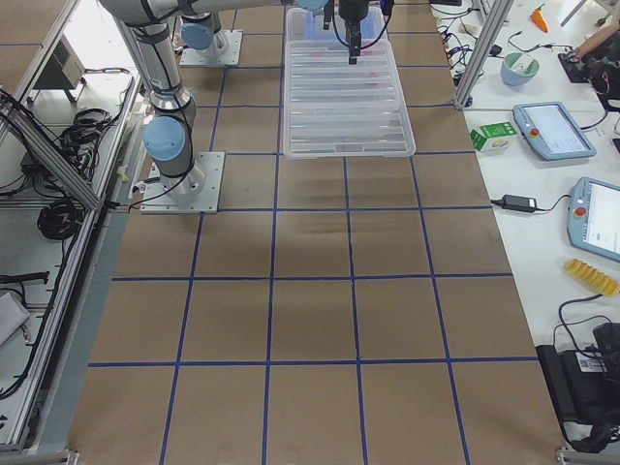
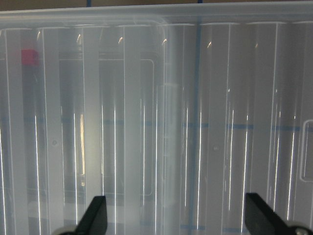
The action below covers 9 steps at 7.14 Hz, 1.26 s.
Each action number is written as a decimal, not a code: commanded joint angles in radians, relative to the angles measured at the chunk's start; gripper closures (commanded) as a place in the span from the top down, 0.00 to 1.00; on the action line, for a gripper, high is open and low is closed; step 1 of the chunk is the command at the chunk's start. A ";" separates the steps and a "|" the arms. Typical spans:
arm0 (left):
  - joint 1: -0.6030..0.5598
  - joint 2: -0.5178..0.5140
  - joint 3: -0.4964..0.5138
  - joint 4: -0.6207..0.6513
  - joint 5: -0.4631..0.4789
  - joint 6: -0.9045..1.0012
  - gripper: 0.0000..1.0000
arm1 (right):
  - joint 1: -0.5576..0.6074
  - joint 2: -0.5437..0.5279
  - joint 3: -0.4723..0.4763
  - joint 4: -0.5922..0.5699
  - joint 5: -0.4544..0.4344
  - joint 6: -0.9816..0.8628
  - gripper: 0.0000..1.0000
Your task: Place red block in blue tray from box
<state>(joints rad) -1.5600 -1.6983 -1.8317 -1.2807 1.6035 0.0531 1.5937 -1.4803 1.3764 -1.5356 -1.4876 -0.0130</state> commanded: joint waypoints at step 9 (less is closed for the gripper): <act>0.023 -0.089 -0.198 0.217 -0.017 -0.062 1.00 | 0.000 0.000 0.001 0.005 0.000 -0.004 1.00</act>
<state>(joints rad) -1.5378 -1.7731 -2.0154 -1.0944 1.5841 -0.0094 1.5938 -1.4803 1.3775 -1.5315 -1.4880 -0.0168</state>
